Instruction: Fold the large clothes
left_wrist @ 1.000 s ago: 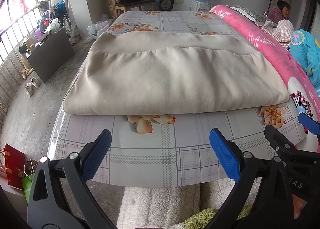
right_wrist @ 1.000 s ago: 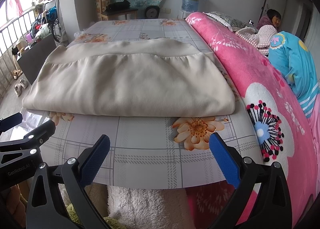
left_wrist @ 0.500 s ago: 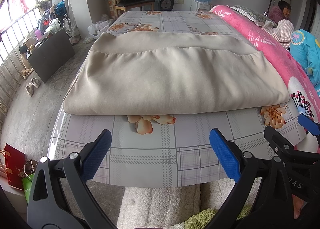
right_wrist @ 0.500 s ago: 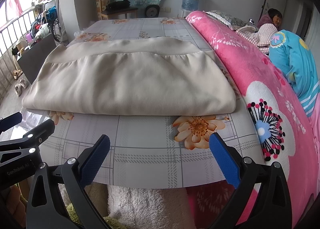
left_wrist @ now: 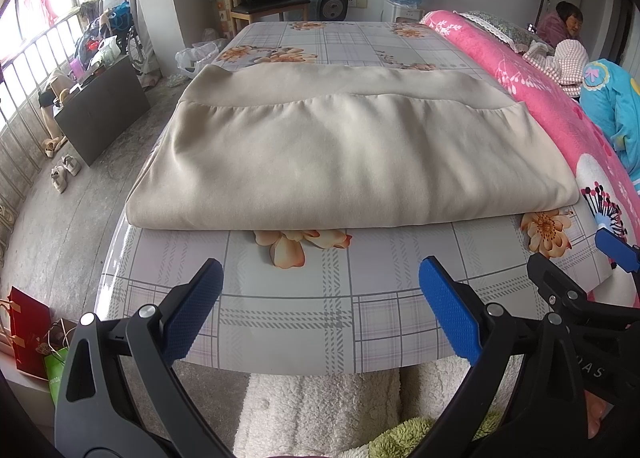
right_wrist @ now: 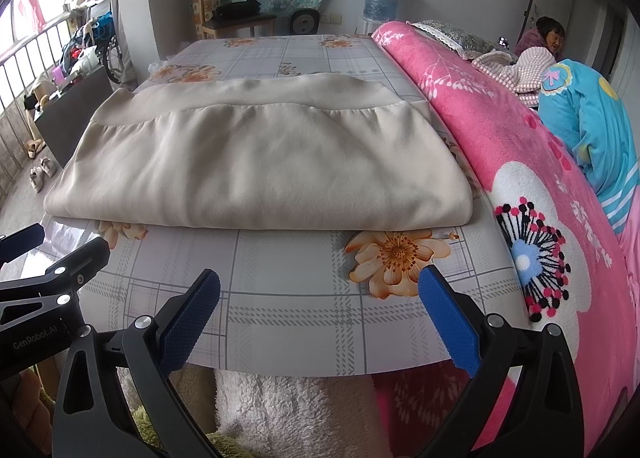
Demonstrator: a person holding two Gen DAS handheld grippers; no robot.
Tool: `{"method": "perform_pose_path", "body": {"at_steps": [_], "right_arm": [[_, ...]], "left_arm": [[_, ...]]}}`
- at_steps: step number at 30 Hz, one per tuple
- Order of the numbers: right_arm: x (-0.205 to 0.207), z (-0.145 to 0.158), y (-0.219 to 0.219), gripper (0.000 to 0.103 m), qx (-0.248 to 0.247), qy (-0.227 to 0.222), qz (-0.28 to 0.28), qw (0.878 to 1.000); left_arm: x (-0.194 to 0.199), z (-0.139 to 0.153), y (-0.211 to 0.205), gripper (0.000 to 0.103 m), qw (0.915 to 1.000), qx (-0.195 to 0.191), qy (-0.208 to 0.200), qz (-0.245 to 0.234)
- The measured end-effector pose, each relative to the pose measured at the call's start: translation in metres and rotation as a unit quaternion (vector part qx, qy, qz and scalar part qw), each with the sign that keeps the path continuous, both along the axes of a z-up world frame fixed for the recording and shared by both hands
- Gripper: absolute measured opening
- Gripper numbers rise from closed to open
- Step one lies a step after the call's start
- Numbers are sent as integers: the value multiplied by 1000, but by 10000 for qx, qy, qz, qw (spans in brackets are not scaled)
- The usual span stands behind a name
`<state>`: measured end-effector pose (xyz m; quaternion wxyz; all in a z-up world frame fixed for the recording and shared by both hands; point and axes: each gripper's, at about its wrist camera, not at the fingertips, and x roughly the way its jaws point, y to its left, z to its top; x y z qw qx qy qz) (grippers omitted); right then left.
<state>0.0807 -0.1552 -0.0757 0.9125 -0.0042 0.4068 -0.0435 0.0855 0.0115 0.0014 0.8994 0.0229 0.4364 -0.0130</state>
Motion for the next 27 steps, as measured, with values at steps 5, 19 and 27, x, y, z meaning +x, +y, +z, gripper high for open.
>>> {"method": "perform_pose_path", "body": {"at_steps": [5, 19, 27], "right_arm": [[0, 0, 0, 97, -3, 7, 9, 10000], [0, 0, 1, 97, -14, 7, 8, 10000], [0, 0, 1, 97, -14, 11, 9, 10000]], "left_arm": [[0, 0, 0, 95, 10000, -4, -3, 2], [1, -1, 1, 95, 10000, -22, 1, -4], [1, 0, 1, 95, 10000, -39, 20, -1]]}}
